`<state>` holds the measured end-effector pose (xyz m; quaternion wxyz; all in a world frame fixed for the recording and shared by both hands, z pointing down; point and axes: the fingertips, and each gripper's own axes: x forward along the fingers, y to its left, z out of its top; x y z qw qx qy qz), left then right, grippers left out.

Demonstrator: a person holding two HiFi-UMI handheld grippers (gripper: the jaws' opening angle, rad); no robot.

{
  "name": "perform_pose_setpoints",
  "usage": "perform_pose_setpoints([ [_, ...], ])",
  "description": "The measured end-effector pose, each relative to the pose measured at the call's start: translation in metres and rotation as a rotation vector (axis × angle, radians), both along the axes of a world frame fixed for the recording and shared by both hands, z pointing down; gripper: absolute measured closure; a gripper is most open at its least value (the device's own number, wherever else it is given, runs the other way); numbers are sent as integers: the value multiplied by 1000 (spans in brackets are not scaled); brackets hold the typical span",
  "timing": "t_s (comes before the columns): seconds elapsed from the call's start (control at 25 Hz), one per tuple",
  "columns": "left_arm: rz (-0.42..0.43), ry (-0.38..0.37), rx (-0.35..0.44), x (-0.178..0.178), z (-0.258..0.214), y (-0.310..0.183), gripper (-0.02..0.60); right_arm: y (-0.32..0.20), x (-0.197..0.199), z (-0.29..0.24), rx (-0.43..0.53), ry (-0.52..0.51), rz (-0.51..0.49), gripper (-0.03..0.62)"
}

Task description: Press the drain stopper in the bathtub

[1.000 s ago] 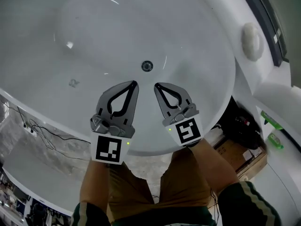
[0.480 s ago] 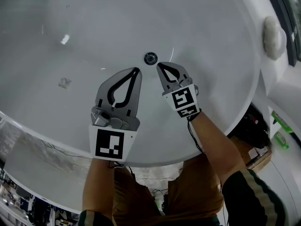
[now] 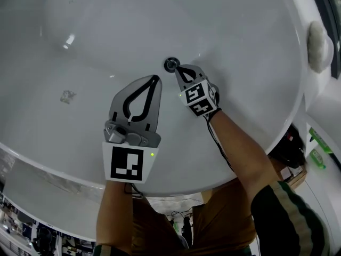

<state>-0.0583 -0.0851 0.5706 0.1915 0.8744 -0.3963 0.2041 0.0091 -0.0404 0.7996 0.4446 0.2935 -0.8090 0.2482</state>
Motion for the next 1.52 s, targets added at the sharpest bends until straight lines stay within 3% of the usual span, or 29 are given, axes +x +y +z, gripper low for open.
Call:
perform_pose_setpoints([
  [0.6, -33, -15, -53, -10, 28, 0, 572, 5, -5, 74, -120, 134, -20, 583],
  [1.12, -63, -19, -85, -21, 35, -7, 572, 12, -7, 96, -193, 171, 3, 583],
  [1.32, -65, -14, -103, -20, 39, -5, 572, 11, -6, 99, -167, 182, 24, 583],
  [1.52, -62, -24, -105, -20, 42, -4, 572, 13, -8, 105, -216, 237, -25, 583],
])
